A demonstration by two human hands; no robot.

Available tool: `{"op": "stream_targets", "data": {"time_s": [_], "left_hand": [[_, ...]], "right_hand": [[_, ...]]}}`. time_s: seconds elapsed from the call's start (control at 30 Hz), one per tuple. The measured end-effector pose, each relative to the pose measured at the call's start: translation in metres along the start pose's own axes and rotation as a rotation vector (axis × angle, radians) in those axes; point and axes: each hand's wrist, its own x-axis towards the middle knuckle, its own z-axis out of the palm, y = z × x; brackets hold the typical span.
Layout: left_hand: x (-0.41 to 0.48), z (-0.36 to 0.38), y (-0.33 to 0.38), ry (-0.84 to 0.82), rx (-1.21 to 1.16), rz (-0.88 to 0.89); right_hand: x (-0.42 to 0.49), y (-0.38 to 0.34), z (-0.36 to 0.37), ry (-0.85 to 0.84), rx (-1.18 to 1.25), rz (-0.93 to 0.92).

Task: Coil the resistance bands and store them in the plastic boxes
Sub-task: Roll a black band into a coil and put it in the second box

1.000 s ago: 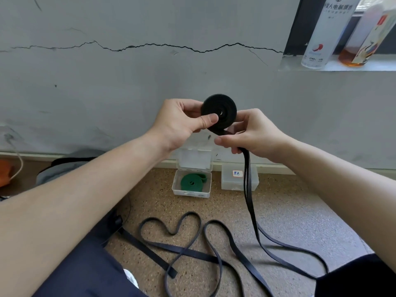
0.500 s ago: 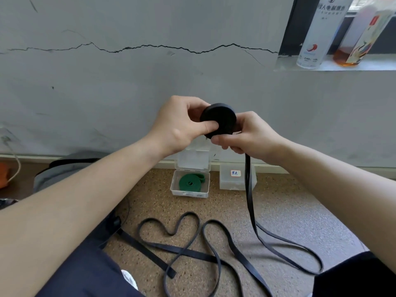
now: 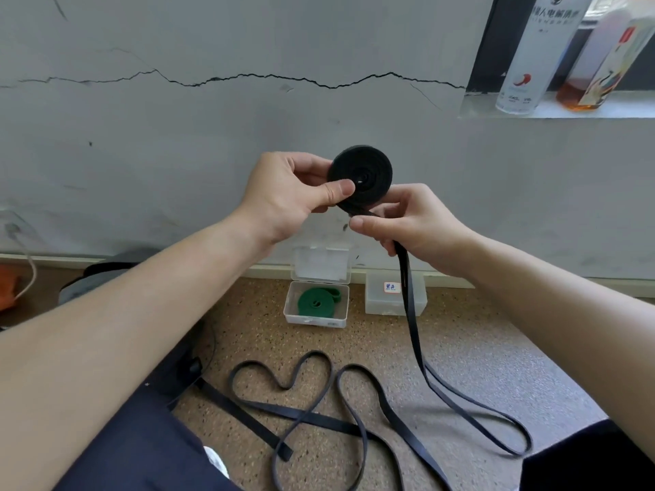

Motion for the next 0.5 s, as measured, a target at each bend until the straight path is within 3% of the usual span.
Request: {"op": "stream_targets", "data": {"time_s": [0.2, 0.3, 0.4, 0.5], "left_hand": [[0.005, -0.014, 0.003, -0.235, 0.459, 0.135], [0.003, -0.009, 0.009, -0.257, 0.582, 0.189], [0.0, -0.004, 0.006, -0.185, 0.501, 0.195], [-0.009, 0.006, -0.004, -0.087, 0.1, 0.059]], "right_hand": [[-0.001, 0.001, -0.005, -0.065, -0.185, 0.063], [-0.001, 0.002, 0.001, -0.084, -0.197, 0.066], [-0.001, 0.002, 0.002, -0.043, -0.133, 0.064], [0.0, 0.002, 0.003, 0.022, -0.006, 0.064]]}}
